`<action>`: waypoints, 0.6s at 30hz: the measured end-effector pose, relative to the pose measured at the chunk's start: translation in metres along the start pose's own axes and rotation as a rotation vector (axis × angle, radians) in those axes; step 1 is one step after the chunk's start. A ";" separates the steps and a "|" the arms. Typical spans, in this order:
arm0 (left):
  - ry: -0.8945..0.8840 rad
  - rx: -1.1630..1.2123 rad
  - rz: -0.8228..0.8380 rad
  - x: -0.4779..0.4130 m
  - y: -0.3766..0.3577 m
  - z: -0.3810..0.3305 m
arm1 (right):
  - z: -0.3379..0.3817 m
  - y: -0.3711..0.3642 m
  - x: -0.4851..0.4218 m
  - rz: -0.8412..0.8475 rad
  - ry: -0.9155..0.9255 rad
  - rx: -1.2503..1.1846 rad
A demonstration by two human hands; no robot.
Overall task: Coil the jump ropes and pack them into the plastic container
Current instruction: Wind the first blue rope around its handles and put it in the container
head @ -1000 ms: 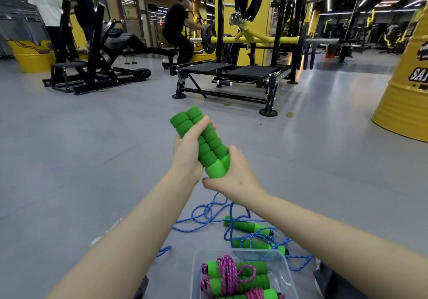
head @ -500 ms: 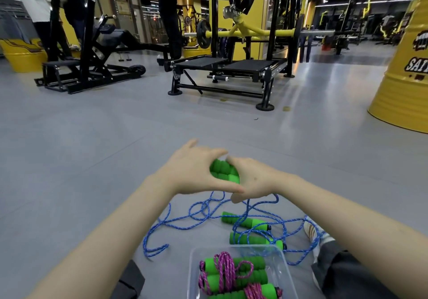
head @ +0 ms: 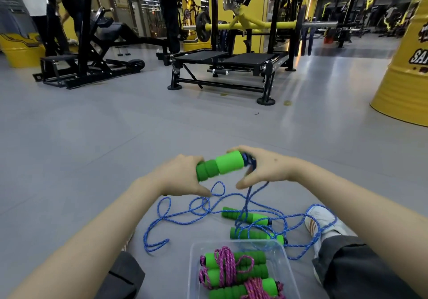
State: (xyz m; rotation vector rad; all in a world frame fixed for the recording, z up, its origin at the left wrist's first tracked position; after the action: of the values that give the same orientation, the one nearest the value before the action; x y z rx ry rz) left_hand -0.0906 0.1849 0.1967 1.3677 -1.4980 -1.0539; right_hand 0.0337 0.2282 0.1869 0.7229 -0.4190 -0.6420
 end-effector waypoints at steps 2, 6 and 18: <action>0.067 0.400 0.095 0.004 -0.004 0.011 | -0.021 0.012 0.002 -0.060 -0.056 -0.138; 0.178 1.094 0.283 0.011 -0.021 0.005 | -0.039 0.007 -0.004 -0.218 -0.212 -0.018; 0.312 1.515 0.250 0.008 -0.027 0.008 | 0.024 -0.030 -0.008 -0.210 -0.165 0.538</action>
State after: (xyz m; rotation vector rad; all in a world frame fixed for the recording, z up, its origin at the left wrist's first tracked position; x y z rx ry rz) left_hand -0.0911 0.1762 0.1691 2.0076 -2.1629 0.7074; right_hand 0.0028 0.2055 0.1804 1.2414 -0.6871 -0.7997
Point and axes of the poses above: each hand's wrist, its own x-axis away from the middle knuckle, its own y-axis out of the back of the hand, z = x × y, the point moved 10 cm from there along -x, towards the middle knuckle, and after that the axes turned 4 degrees about x, right-handed, at the moved point
